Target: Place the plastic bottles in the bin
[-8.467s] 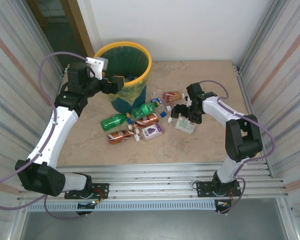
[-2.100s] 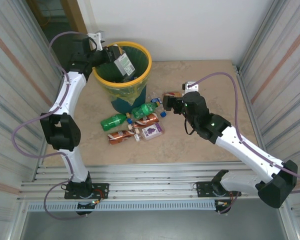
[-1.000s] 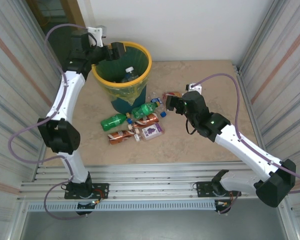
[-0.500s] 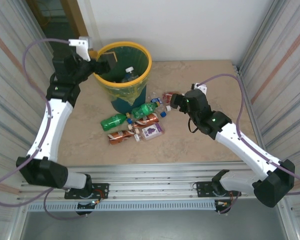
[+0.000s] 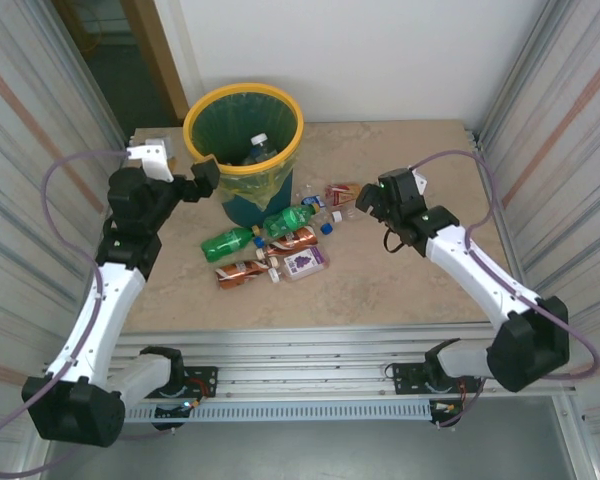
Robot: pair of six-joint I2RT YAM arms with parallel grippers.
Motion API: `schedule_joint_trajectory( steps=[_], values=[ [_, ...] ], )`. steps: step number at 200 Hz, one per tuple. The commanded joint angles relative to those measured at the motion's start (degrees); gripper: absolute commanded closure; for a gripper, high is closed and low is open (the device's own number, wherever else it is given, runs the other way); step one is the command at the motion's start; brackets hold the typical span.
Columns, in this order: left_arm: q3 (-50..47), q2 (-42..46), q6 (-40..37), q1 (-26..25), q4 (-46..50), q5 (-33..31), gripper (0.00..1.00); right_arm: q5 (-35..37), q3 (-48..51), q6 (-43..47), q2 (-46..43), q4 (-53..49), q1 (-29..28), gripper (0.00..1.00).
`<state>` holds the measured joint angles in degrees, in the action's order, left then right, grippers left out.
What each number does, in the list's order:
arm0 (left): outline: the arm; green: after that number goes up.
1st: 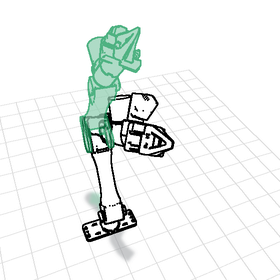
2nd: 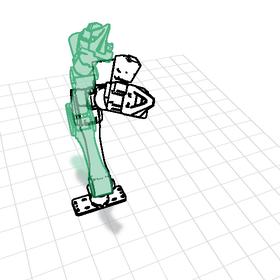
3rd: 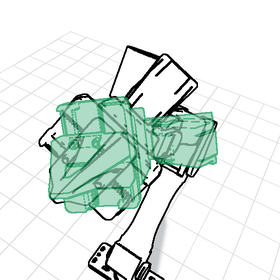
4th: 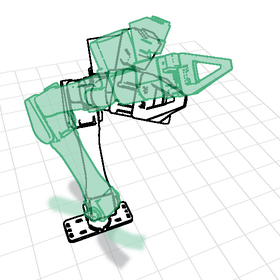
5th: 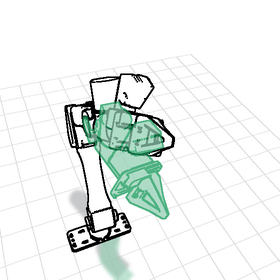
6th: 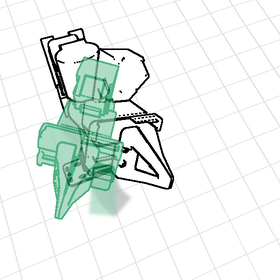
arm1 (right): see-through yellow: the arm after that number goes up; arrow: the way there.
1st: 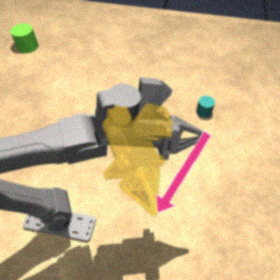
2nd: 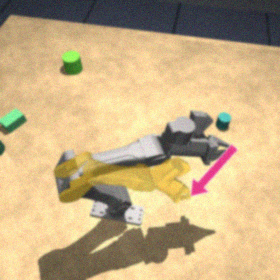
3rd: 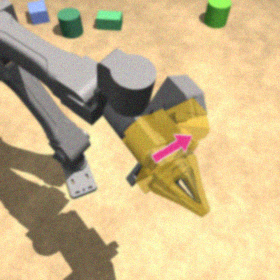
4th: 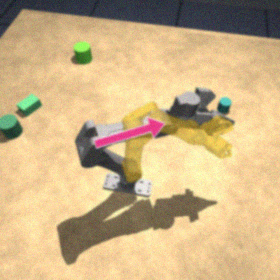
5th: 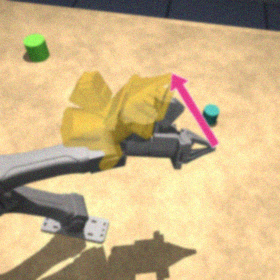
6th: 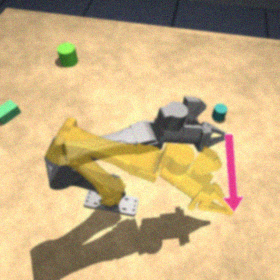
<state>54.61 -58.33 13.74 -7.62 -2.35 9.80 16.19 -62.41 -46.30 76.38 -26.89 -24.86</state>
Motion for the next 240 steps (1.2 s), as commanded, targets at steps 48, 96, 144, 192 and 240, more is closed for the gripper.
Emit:
schedule_joint_trajectory(
  steps=[48, 96, 144, 192, 240],
  values=[
    [-8.0, 3.9, 2.0, 0.3, -5.9, -4.3, 0.01, -9.1, -8.3, -5.0, 14.6, 0.4, 5.4, 0.02],
    [-8.8, 3.4, 3.6, 0.5, -6.6, -3.3, 0.01, -14.0, -13.7, -7.0, 25.4, 0.7, 7.9, 0.02],
    [-8.8, 2.8, 3.8, 0.6, -6.6, -2.8, 0.01, -15.2, -18.4, -7.2, 32.8, 0.3, 8.6, 0.02],
    [-8.6, 2.2, 4.1, 0.6, -6.6, -2.3, 0.01, -14.8, -20.3, -7.2, 36.6, 0.2, 9.4, 0.02],
    [-8.0, 1.5, 4.2, 0.7, -6.4, -2.2, 0.01, -15.2, -19.3, -7.0, 38.4, -0.4, 9.6, 0.01]
  ],
)
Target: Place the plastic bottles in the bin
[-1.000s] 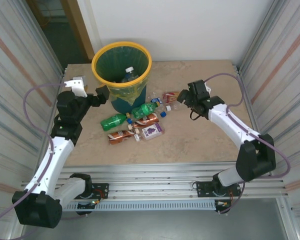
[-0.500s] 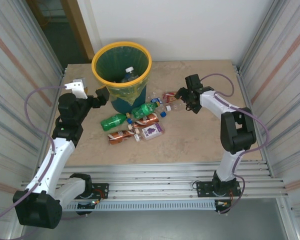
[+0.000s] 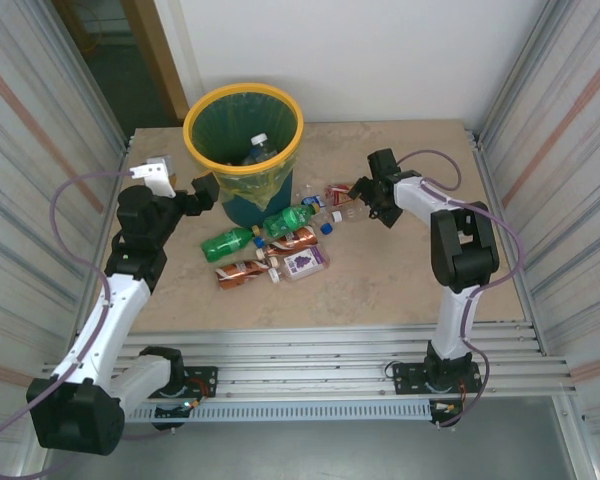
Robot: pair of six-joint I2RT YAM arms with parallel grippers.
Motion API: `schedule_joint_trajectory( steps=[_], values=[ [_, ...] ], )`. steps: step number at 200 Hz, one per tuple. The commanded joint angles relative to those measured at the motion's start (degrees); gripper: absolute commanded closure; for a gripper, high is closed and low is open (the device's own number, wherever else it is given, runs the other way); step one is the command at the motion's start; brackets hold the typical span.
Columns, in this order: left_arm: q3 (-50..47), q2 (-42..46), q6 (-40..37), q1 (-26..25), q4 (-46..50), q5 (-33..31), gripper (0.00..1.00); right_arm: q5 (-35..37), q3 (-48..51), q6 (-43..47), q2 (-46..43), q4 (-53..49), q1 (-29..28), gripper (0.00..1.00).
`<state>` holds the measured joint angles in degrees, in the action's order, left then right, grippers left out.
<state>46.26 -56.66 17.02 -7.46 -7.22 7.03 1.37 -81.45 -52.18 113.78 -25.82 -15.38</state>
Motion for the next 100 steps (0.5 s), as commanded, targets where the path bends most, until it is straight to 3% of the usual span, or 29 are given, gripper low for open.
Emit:
schedule_joint_trajectory(
  steps=[1, 100],
  values=[
    [0.3, -0.2, 0.9, 0.5, -1.5, 0.6, 0.01, -0.4, -0.2, -1.0, 0.9, -1.5, 0.2, 0.01],
    [0.7, -1.5, 1.4, 0.6, -1.6, 0.7, 0.01, 0.1, 6.4, 2.4, -1.7, -3.7, -0.1, 0.1]
  ],
)
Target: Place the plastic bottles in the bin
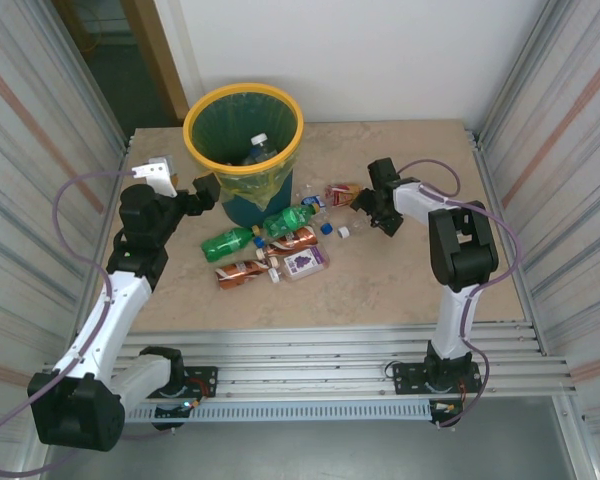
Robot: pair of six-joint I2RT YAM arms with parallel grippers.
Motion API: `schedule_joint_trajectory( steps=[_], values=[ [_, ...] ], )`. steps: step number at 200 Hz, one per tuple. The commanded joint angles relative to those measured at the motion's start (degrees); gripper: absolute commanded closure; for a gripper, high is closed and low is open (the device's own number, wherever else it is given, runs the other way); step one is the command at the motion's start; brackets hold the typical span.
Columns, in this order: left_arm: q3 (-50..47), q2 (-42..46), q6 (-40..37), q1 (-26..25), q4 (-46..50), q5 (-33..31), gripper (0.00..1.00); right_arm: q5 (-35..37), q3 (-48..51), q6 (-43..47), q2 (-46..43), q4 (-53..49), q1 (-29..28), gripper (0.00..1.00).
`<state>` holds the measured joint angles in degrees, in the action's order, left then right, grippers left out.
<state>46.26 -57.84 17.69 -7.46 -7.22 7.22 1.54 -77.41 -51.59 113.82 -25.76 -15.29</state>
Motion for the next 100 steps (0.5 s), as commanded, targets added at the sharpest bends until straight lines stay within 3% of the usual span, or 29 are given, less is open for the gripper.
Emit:
schedule_joint_trajectory(
  steps=[1, 65, 100],
  values=[
    [0.7, -0.3, 0.8, 0.6, -1.6, 0.6, 0.01, 0.0, 2.3, 1.8, -1.8, -3.8, -0.2, 0.1],
    [0.5, -0.6, 1.3, 0.6, -1.6, 0.9, 0.01, 5.7, 5.2, 4.7, -6.6, -9.1, -4.4, 0.06],
    [0.3, -1.0, 1.8, 0.6, -1.7, 1.3, 0.01, 6.4, 6.6, 5.2, -6.6, -8.0, -5.4, 0.08]
  ],
)
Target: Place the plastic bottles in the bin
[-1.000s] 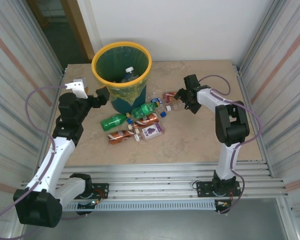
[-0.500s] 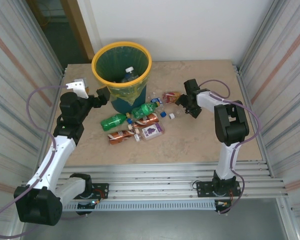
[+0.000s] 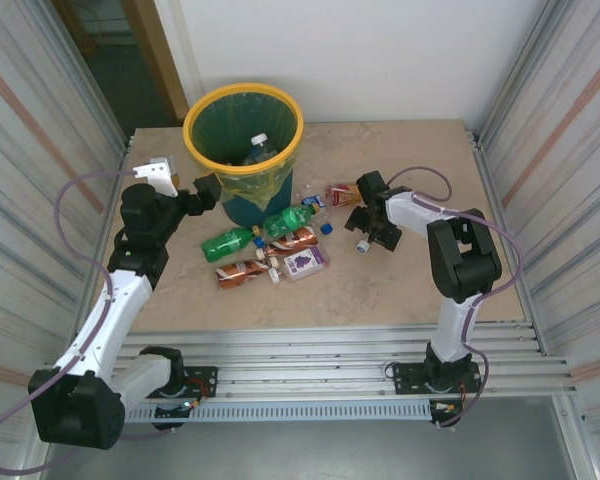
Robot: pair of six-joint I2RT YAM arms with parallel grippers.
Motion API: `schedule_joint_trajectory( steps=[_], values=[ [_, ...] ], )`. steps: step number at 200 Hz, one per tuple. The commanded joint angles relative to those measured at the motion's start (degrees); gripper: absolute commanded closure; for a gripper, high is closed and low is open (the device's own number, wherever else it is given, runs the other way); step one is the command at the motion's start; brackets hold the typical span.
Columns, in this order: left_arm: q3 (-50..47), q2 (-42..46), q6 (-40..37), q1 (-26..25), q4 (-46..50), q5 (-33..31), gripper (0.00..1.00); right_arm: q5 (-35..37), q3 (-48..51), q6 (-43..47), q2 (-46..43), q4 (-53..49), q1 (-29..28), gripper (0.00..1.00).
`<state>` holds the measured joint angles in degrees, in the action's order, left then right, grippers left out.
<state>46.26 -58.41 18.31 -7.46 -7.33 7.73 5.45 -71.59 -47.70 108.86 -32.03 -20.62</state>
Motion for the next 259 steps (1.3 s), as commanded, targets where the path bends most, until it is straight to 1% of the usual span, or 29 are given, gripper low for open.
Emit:
schedule_joint_trajectory(
  steps=[1, 27, 34, 50, 68, 92, 118, 145, 170, 190, 205, 259],
  values=[
    [0.3, -0.4, 1.2, 0.6, -1.6, 0.7, 0.01, 2.5, 0.8, 1.3, -1.6, -1.8, 0.0, 0.09],
    [0.3, -0.3, 1.2, 0.6, -1.4, 1.0, 0.01, 2.2, 0.8, 1.4, -0.3, -1.2, -0.1, 0.17],
    [0.3, -0.2, 1.2, 0.6, -1.2, 0.8, 0.01, 2.3, 0.8, 1.5, 0.0, -1.1, -0.1, 0.21],
    [0.6, -0.1, 1.0, 0.6, -0.9, 0.5, 0.01, 3.0, 0.7, 1.6, 0.3, -1.2, -0.3, 0.25],
    [0.5, 0.0, 1.0, 0.6, -0.9, 0.4, 0.01, 3.8, 0.8, 1.8, 0.4, -1.4, -0.3, 0.25],
    [0.6, -0.4, 1.2, 0.6, -0.9, 0.6, 0.01, 4.9, 0.6, 2.6, 0.5, -1.8, 0.0, 0.18],
    [0.6, -0.8, 1.5, 0.6, -1.0, 1.1, 0.01, 4.9, 0.1, 3.6, 1.2, -1.3, 0.6, 0.18],
    [0.9, -1.1, 1.6, 0.6, -0.9, 1.3, 0.01, 4.6, -0.6, 4.0, 2.0, -0.8, 0.8, 0.25],
    [0.9, -1.2, 1.6, 0.6, -0.9, 1.3, 0.01, 4.5, -1.1, 4.2, 2.1, -0.8, 0.8, 0.36],
    [1.2, -1.3, 1.6, 0.6, -0.5, 1.1, 0.01, 4.9, -0.9, 4.8, 1.2, -0.8, 0.4, 0.43],
    [1.4, -1.4, 1.6, 0.6, -0.3, 1.1, 0.01, 5.7, -0.8, 5.4, 0.2, -0.9, 0.0, 0.46],
    [3.1, -1.9, 2.9, 0.6, 1.6, 1.6, 0.01, 10.1, 1.1, 8.4, -8.0, 0.7, -3.7, 0.5]
  ],
)
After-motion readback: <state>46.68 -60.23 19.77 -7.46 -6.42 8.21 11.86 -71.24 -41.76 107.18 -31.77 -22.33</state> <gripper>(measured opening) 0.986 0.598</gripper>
